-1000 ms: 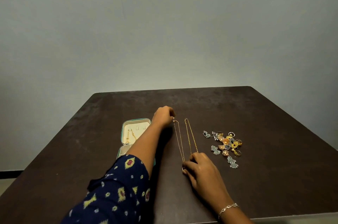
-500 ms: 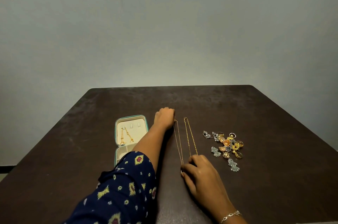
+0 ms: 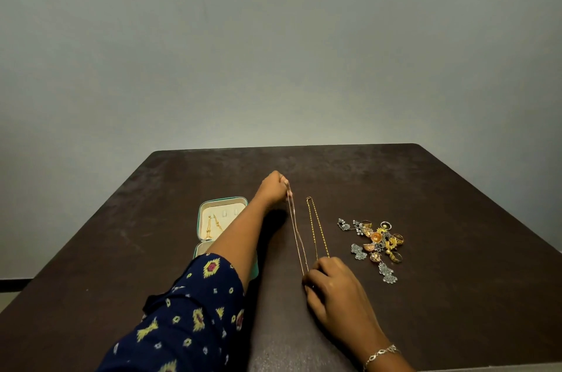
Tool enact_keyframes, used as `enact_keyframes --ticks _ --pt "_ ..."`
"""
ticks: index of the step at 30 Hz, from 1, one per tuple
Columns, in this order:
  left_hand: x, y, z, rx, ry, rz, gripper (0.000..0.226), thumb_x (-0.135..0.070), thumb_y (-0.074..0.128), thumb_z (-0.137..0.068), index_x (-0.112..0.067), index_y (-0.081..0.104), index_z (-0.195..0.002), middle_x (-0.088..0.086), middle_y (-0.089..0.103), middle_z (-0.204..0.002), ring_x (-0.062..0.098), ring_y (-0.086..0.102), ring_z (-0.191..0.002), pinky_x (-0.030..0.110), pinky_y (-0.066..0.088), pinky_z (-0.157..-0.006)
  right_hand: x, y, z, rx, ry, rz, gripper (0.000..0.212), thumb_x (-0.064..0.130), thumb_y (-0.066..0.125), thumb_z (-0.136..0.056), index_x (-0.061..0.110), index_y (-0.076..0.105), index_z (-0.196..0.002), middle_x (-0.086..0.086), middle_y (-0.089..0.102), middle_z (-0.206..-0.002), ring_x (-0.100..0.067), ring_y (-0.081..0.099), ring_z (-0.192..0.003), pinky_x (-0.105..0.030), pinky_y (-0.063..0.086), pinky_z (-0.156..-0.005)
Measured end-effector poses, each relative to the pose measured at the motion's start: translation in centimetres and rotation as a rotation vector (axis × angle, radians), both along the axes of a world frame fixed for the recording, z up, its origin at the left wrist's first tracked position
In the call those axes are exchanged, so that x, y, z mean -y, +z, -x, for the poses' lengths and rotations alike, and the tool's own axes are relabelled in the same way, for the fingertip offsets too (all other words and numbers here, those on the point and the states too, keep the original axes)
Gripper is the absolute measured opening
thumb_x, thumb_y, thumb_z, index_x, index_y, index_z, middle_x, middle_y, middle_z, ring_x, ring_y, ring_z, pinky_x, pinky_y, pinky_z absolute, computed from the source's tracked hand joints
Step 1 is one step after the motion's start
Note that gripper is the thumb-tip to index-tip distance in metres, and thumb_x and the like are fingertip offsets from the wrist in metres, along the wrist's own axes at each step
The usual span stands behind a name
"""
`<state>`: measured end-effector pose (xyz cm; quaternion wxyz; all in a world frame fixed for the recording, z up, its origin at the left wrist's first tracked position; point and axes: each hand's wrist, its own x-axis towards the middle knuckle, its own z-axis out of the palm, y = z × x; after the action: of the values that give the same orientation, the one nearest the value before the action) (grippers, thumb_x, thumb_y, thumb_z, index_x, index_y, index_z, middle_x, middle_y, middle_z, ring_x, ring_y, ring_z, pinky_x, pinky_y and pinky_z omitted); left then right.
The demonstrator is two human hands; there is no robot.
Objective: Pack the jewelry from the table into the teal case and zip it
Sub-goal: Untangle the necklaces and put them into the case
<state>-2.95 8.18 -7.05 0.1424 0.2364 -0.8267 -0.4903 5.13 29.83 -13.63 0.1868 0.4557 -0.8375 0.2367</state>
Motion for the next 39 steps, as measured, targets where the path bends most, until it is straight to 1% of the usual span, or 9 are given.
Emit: enact_keyframes --ticks 3,13,16,20,25,28,32,36,39 --pt "-0.4 1.2 -0.5 -0.031 -0.017 -0.148 0.030 -0.001 0.026 -0.095 -0.015 0.035 -0.069 0.010 0.053 -0.068 0.019 0.050 -0.056 0.029 0.045 -0.051 -0.1 0.2 0.1 -0.028 -0.014 -0.010 0.012 0.032 0.046 -0.074 0.025 0.055 -0.069 0.009 0.048 -0.072 -0.010 0.049 -0.068 -0.019 0.037 -0.056" --pt "-0.4 3.3 -2.2 -0.057 -0.029 -0.254 0.037 0.007 0.022 -0.090 -0.009 0.039 -0.062 0.009 0.041 -0.058 0.019 0.044 -0.048 0.029 0.048 -0.047 -0.1 0.1 -0.1 -0.072 -0.084 -0.021 0.020 0.041 0.047 -0.068 0.027 0.057 -0.061 0.009 0.049 -0.065 -0.009 0.052 -0.063 -0.020 0.043 -0.050" --pt "-0.5 3.8 -2.7 -0.062 -0.005 -0.272 0.036 0.008 0.021 -0.088 -0.009 0.038 -0.062 0.007 0.039 -0.056 0.018 0.042 -0.045 0.029 0.049 -0.045 -0.2 0.1 -0.1 -0.084 -0.097 -0.004 0.013 0.037 0.057 -0.064 0.026 0.057 -0.058 0.010 0.049 -0.063 -0.009 0.054 -0.060 -0.020 0.043 -0.048" --pt "-1.4 4.8 -3.7 -0.095 0.018 -0.395 0.036 0.009 0.020 -0.087 -0.010 0.034 -0.059 0.007 0.035 -0.058 0.017 0.033 -0.046 0.027 0.039 -0.046 -0.2 0.3 -0.2 -0.102 -0.115 0.010 0.014 0.037 0.054 -0.063 0.026 0.052 -0.056 0.011 0.049 -0.062 -0.008 0.051 -0.059 -0.018 0.041 -0.048" --pt "-1.9 6.2 -5.5 -0.116 0.076 -0.509 0.030 0.005 0.025 -0.090 -0.001 0.048 -0.072 0.012 0.054 -0.064 0.014 0.036 -0.048 0.023 0.040 -0.042 -0.1 0.8 -0.4 -0.075 -0.102 0.030 0.018 0.037 0.042 -0.069 0.024 0.050 -0.060 0.010 0.048 -0.068 -0.008 0.042 -0.070 -0.013 0.036 -0.048" --pt "-2.0 6.6 -6.8 -0.128 0.112 -0.574 0.028 0.002 0.024 -0.092 0.000 0.047 -0.077 0.015 0.060 -0.070 0.013 0.038 -0.050 0.020 0.041 -0.039 -0.4 0.9 -0.5 0.016 -0.008 0.111 0.017 0.031 0.050 -0.072 0.017 0.054 -0.064 0.005 0.055 -0.082 -0.006 0.042 -0.081 -0.012 0.036 -0.058" --pt "-2.4 6.8 -8.1 -0.134 0.119 -0.660 0.032 0.001 0.018 -0.094 -0.002 0.043 -0.074 0.017 0.064 -0.077 0.012 0.034 -0.050 0.017 0.036 -0.037 -1.1 1.4 -1.3 0.135 0.176 0.280 0.013 0.026 0.054 -0.073 0.015 0.059 -0.066 0.005 0.063 -0.105 0.002 0.048 -0.104 -0.013 0.044 -0.082" --pt "-2.6 7.0 -9.1 -0.115 0.096 -0.771 0.034 -0.005 0.016 -0.098 -0.002 0.044 -0.077 0.020 0.058 -0.100 0.011 0.048 -0.047 0.016 0.041 -0.040 -1.6 3.4 -2.5 0.265 0.376 0.348 0.007 0.022 0.058 -0.073 0.028 0.055 -0.072 0.014 0.067 -0.093 0.005 0.053 -0.112 -0.014 0.038 -0.096" --pt "-2.5 6.9 -9.7 -0.110 0.074 -0.884 0.038 -0.005 0.018 -0.099 0.004 0.051 -0.085 0.014 0.067 -0.097 0.010 0.062 -0.043 0.014 0.046 -0.040 -1.9 5.1 -3.6 0.345 0.470 0.362 0.008 0.017 0.059 -0.072 0.025 0.057 -0.071 0.018 0.064 -0.076 0.001 0.063 -0.096 -0.015 0.036 -0.099"
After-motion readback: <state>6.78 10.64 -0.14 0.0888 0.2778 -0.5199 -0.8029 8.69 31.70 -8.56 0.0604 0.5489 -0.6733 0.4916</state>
